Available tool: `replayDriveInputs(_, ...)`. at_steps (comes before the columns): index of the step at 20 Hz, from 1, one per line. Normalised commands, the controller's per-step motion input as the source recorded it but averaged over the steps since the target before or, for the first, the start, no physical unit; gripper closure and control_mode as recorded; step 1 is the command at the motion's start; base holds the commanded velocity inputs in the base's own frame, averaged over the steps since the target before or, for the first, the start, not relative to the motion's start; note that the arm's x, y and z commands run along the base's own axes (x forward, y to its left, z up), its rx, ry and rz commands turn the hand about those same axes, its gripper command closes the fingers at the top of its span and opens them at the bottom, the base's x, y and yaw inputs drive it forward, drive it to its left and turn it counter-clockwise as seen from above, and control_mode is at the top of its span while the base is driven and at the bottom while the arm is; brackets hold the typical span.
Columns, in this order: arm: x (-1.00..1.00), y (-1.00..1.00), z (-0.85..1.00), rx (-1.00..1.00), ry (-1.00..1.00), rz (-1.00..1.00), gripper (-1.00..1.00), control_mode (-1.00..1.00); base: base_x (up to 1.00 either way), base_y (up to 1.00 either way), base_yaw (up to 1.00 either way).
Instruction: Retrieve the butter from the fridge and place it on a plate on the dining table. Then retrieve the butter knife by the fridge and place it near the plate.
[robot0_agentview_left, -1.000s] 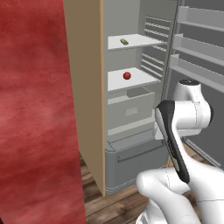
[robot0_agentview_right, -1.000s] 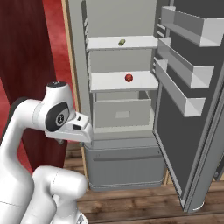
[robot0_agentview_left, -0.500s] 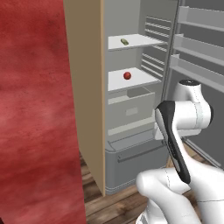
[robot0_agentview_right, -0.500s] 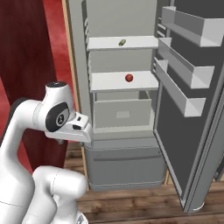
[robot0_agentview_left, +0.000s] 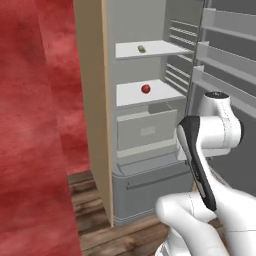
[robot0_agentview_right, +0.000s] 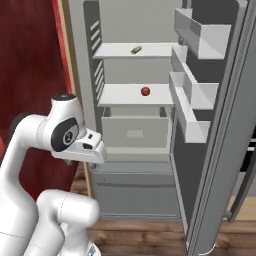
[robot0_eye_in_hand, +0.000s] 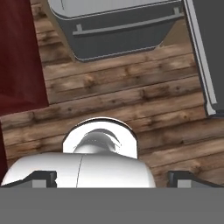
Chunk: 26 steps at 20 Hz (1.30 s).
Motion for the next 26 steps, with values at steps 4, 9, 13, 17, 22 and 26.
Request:
replayDriveInputs(4,0.00,0.00,0.00,0.00,0.00,0.00,-1.00,1.00,0.00,-0.23,0.19)
replayDriveInputs(9,0.00,0.00,0.00,0.00,0.00,0.00,-1.00,1.00,0.25,0.01,-0.02)
replayDriveInputs(13,0.00,0.00,0.00,0.00,0.00,0.00,-1.00,1.00,0.75,-0.13,-0.08)
replayDriveInputs(17,0.00,0.00,0.00,0.00,0.00,0.00,-1.00,1.00,0.89,-0.21,-0.12)
replayDriveInputs(22,0.00,0.00,0.00,0.00,0.00,0.00,-1.00,1.00,0.48,-0.04,-0.08)
replayDriveInputs(26,0.00,0.00,0.00,0.00,0.00,0.00,-1.00,1.00,0.21,-0.08,-0.02)
